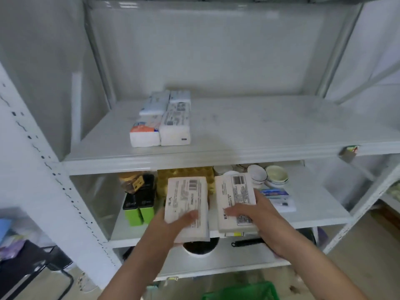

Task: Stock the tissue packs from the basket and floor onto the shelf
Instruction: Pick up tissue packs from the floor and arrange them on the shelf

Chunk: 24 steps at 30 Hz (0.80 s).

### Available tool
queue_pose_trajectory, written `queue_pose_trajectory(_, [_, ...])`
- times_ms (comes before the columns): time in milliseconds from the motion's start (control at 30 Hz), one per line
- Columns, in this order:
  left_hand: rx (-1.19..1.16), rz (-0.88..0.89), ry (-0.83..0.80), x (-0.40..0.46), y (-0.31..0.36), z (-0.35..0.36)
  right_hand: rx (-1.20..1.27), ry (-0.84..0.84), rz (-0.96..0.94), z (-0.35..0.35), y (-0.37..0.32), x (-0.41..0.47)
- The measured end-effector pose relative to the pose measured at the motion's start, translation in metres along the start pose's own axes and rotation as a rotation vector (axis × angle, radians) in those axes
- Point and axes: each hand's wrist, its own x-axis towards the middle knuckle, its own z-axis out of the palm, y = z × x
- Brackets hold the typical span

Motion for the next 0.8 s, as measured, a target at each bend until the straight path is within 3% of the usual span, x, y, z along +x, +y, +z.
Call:
queue_pose_trajectory(400, [-0.062, 0.189, 0.135, 0.075, 0.096, 0.114, 0.010, -0.049, -0.240, -0.103, -0.104, 0.079])
queue_pose_trajectory(800, [0.081, 0.188, 0.237, 0.141, 0.136, 0.134, 0.112, -0.098, -0.146, -0.110, -0.133, 0.159])
